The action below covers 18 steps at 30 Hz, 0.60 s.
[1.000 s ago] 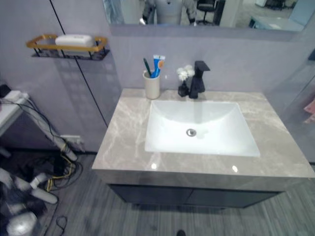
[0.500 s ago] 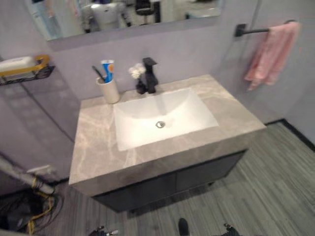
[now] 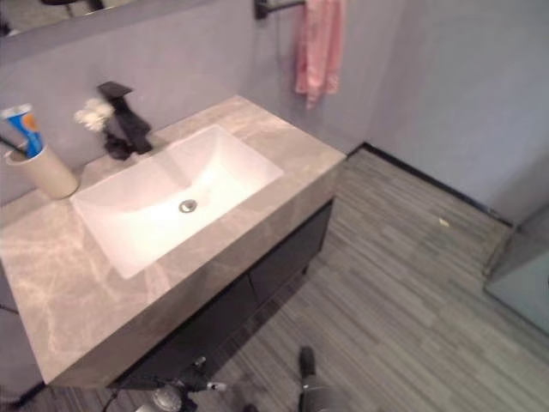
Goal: Put brush and paste in cup on sink, flatten towel.
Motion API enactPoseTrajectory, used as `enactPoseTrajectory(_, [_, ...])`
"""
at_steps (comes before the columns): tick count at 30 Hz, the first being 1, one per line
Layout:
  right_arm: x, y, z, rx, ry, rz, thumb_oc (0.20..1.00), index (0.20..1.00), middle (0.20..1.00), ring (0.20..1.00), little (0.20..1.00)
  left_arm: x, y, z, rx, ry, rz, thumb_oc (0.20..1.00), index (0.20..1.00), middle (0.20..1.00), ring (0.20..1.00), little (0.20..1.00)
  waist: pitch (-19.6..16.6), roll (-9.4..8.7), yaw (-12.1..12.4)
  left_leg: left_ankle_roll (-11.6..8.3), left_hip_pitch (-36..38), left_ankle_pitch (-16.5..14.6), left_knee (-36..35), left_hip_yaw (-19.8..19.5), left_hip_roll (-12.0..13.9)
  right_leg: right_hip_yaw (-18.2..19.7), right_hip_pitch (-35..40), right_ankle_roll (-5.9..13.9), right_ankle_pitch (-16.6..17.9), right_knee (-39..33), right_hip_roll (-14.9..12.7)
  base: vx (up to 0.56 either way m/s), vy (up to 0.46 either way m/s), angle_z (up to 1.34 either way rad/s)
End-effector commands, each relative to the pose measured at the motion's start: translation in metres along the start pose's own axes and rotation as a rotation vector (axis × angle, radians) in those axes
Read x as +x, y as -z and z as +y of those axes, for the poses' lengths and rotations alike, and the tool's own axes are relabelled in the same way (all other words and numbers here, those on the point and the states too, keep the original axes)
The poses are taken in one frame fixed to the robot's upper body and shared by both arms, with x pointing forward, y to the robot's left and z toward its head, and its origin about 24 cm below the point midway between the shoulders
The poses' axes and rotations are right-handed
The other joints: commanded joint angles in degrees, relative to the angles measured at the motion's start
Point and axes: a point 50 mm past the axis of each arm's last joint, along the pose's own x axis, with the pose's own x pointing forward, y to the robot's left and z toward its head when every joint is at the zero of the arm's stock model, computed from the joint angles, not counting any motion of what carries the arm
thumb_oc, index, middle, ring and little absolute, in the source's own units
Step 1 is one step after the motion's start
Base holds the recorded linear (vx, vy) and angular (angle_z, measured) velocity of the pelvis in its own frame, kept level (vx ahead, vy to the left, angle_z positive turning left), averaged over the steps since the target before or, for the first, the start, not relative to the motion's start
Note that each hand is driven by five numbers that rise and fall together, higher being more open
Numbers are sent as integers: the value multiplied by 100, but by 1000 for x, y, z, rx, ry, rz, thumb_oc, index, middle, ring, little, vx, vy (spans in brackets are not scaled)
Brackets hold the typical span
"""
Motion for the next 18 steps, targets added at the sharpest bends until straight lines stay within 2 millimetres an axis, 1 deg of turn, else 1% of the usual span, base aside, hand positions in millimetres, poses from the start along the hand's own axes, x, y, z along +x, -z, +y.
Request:
enactPoseTrajectory(1, [-3, 24, -19, -34, 68, 99, 1000, 1000, 1000, 1000, 1000, 3, -15, 15, -32, -44, -51, 1000, 1000, 1000, 1000, 1000, -99, -194, 82, -131, -250, 232, -177, -202, -155, 160, 591, 244, 47, 153, -132, -70, -87, -206])
enactPoseTrajectory(2, [-3, 23, -19, -29, 68, 98, 1000, 1000, 1000, 1000, 1000, 3, -15, 14, -40, -38, -52, 1000, 1000, 1000, 1000, 1000, -147, -228, 99, -155, -254, 240, -156, -84, -133, 112, 725, 247, 15, 32, -76, -90, -100, -142])
enactPoseTrajectory(3, [-3, 23, -19, -28, 68, 98, 1000, 1000, 1000, 1000, 1000, 3, -15, 14, -40, -38, -52, 1000, 1000, 1000, 1000, 1000, -145, -227, 101, -155, -252, 240, -156, -82, -132, 114, 728, 247, 17, 30, -74, 9, -127, -73])
enactPoseTrajectory(4, [-3, 22, -19, -14, 73, 91, 1000, 1000, 1000, 1000, 1000, 3, -16, 12, -55, -37, -51, 1000, 1000, 1000, 1000, 1000, -191, -265, 82, -196, -239, 224, -112, 13, -105, 177, 792, 219, 6, -209, 16, 36, -107, -88])
enactPoseTrajectory(6, [-3, 20, -18, 6, 77, 82, 1000, 1000, 1000, 1000, 1000, 4, -17, 11, -63, -34, -47, 1000, 1000, 1000, 1000, 1000, -235, -271, 17, -249, -233, 212, 20, 35, -43, 428, 780, 142, -68, -297, 166, 91, -214, -81])
enactPoseTrajectory(7, [-2, 16, -17, 17, 74, 67, 1000, 1000, 1000, 1000, 1000, 5, -19, 11, -69, -37, -49, 1000, 1000, 1000, 1000, 1000, -230, -276, -61, -309, -249, 141, 305, 55, 70, 633, 810, 43, -133, -351, 302, 122, -282, -53])
enactPoseTrajectory(8, [-2, 14, -19, 22, 78, 59, 1000, 1000, 1000, 1000, 1000, 5, -20, 12, -71, -40, -52, 1000, 1000, 1000, 1000, 1000, -202, -288, -99, -346, -284, 98, 547, 73, 137, 702, 840, -7, -162, -371, 352, 126, -330, -40])
enactPoseTrajectory(9, [-1, 9, -21, 17, 79, 36, 1000, 1000, 1000, 1000, 1000, 5, -22, 12, -64, -40, -58, 1000, 1000, 1000, 1000, 1000, -164, -317, -133, -423, -382, 120, 1006, 119, 316, 788, 914, -91, -218, -395, 438, 59, -192, -22])
enactPoseTrajectory(10, [-1, 9, -21, 17, 79, 35, 1000, 1000, 1000, 1000, 1000, 5, -22, 13, -64, -40, -58, 1000, 1000, 1000, 1000, 1000, -157, -311, -127, -441, -408, 90, 1077, 120, 351, 791, 919, -106, -220, -401, 458, 80, -260, -38])
enactPoseTrajectory(11, [-1, 2, -25, 2, 87, 12, 1000, 1000, 1000, 1000, 1000, 6, -25, 14, -62, -47, -67, 1000, 1000, 1000, 1000, 1000, -58, -350, -92, -569, -628, 295, 1775, -52, 560, 956, 1023, -237, -313, -418, 596, 47, -147, -49])
enactPoseTrajectory(13, [0, 2, -25, 2, 87, 11, 1000, 1000, 1000, 1000, 1000, 6, -25, 14, -62, -48, -67, 1000, 1000, 1000, 1000, 1000, -53, -342, -90, -584, -648, 278, 1824, -59, 587, 955, 1024, -248, -317, -419, 613, -6, -135, -68])
enactPoseTrajectory(14, [0, -10, -37, -27, 111, -11, 1000, 1000, 1000, 1000, 1000, 6, -25, 17, -59, -62, -61, 1000, 1000, 1000, 1000, 1000, 56, -427, 106, -588, -1148, 750, 2541, -836, 431, 1171, 1064, -443, -260, -502, 705, 11, -143, -70])
enactPoseTrajectory(15, [0, -14, -42, -43, 124, -21, 1000, 1000, 1000, 1000, 1000, 6, -22, 16, -68, -61, -50, 1000, 1000, 1000, 1000, 1000, 56, -455, 279, -504, -1474, 646, 2336, -1535, -37, 1421, 1153, -385, -202, -649, 674, 57, -140, -73])
enactPoseTrajectory(16, [0, -15, -43, -48, 128, -25, 1000, 1000, 1000, 1000, 1000, 6, -21, 16, -73, -62, -47, 1000, 1000, 1000, 1000, 1000, 34, -451, 272, -468, -1505, 629, 2107, -1528, -15, 1481, 1188, -351, -183, -678, 663, 172, 3, -84])
enactPoseTrajectory(17, [0, -14, -44, -52, 127, -26, 1000, 1000, 1000, 1000, 1000, 6, -18, 18, -72, -71, -40, 1000, 1000, 1000, 1000, 1000, 3, -440, 266, -450, -1540, 638, 1728, -1439, 59, 1519, 1237, -317, -197, -723, 654, 170, 46, -106])
enactPoseTrajectory(18, [0, -14, -45, -55, 129, -28, 1000, 1000, 1000, 1000, 1000, 5, -17, 18, -73, -75, -35, 1000, 1000, 1000, 1000, 1000, -31, -436, 292, -436, -1476, 619, 1389, -1357, 61, 1563, 1297, -289, -209, -752, 636, 184, 79, -85])
